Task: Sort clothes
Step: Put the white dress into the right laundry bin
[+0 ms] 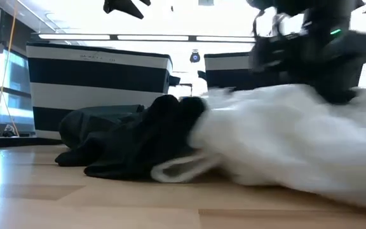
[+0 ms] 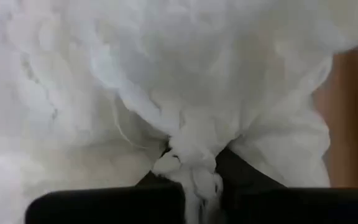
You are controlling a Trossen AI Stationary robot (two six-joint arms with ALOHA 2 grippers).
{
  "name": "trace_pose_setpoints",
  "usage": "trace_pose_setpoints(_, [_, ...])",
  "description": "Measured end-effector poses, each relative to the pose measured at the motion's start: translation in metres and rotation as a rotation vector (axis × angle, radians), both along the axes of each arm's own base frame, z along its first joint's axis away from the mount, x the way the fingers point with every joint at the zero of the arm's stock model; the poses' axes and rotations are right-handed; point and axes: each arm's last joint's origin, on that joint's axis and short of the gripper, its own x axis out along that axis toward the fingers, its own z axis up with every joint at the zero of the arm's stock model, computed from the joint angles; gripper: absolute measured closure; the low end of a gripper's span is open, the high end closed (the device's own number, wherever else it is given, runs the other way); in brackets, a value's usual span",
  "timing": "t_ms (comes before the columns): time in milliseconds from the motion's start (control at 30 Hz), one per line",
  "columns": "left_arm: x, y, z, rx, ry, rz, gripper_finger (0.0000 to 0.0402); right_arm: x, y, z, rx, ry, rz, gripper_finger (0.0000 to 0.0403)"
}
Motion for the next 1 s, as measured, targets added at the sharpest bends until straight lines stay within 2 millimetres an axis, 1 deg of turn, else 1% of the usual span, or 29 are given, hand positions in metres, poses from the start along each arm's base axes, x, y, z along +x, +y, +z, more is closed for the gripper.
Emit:
trace_pose_setpoints(67, [0.001, -0.001, 0.001, 0.004, -0.010, 0.001, 0.0174, -0.010, -0.002, 0.018, 0.046, 0.002, -0.067, 0.0372])
trace_pose_setpoints(133, [0.002, -0.003, 0.002, 0.010, -0.028, -0.002, 0.0174, -0.023, -0.008, 0.044, 0.068, -0.023, -0.140, 0.0368])
trace_pose_setpoints(200, [0.003, -0.004, 0.003, 0.014, -0.039, -0.006, 0.0174, -0.034, -0.014, 0.074, 0.120, -0.106, -0.202, 0.0374])
trace_pose_setpoints(300, [0.005, -0.004, 0.005, 0.018, -0.067, -0.007, 0.0174, -0.056, -0.023, 0.111, 0.213, -0.209, -0.271, 0.0392])
trace_pose_setpoints(400, [0.006, -0.004, 0.008, 0.024, -0.095, -0.006, 0.0174, -0.076, -0.033, 0.152, 0.288, -0.378, -0.342, 0.0395])
trace_pose_setpoints(567, [0.008, -0.003, 0.011, 0.031, -0.133, -0.007, 0.0174, -0.103, -0.051, 0.220, 0.319, -0.689, -0.412, 0.0393])
trace_pose_setpoints(667, [0.009, -0.003, 0.012, 0.034, -0.145, -0.007, 0.0174, -0.115, -0.062, 0.260, 0.276, -0.871, -0.415, 0.0395])
trace_pose_setpoints(800, [0.009, -0.003, 0.012, 0.035, -0.152, -0.006, 0.0174, -0.126, -0.075, 0.313, 0.154, -1.080, -0.356, 0.0395])
trace_pose_setpoints(867, [0.009, -0.003, 0.012, 0.035, -0.152, -0.006, 0.0174, -0.131, -0.082, 0.340, 0.055, -1.187, -0.340, 0.0395])
trace_pose_setpoints(1000, [0.009, -0.003, 0.012, 0.035, -0.152, -0.006, 0.0174, -0.142, -0.096, 0.393, -0.234, -1.397, -0.366, 0.0395])
